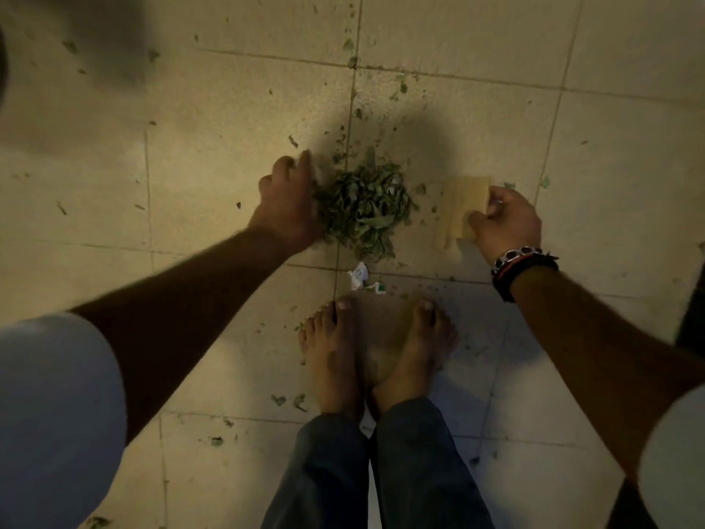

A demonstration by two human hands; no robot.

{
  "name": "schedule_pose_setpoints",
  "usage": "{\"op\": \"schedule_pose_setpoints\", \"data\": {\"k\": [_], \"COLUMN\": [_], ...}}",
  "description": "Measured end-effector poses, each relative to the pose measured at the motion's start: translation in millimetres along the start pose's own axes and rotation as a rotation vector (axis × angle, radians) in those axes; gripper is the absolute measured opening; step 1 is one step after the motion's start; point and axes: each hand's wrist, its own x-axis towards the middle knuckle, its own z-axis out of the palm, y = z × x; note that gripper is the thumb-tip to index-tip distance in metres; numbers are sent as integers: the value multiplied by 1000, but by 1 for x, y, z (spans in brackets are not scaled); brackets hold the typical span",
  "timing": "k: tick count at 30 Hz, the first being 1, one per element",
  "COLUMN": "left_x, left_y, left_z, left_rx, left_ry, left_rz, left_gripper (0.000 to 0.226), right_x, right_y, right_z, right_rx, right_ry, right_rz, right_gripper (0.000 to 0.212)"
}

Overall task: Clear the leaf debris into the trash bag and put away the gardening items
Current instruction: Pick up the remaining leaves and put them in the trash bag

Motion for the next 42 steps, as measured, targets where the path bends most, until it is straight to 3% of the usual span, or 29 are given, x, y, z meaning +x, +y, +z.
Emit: {"op": "schedule_pose_setpoints", "data": {"k": [3, 7, 13, 19, 30, 39, 42], "left_x": [3, 6, 8, -16, -166, -300, -348], "left_y": [22, 41, 49, 60, 95, 69, 39], "left_z": [15, 40, 62, 51, -60, -124, -126], "left_rx": [44, 10, -143, -274, -447, -627, -671], "left_ry": [-46, -8, 70, 96, 126, 365, 446], "left_rz": [123, 118, 156, 175, 54, -118, -191], "left_gripper": [119, 118, 95, 83, 85, 77, 76], "right_x": [-3, -18, -38, -60, -177, -286, -332], "right_y": [-17, -43, -72, -84, -142, -193, -206], "right_z": [13, 44, 75, 52, -71, -97, -84], "right_rx": [-43, -120, -62, 3, 13, 73, 76], "right_ry": [21, -66, -118, -210, -471, -684, -828], "right_rz": [-94, -167, -233, -219, -248, -382, -409], "right_gripper": [29, 41, 38, 44, 45, 47, 48]}}
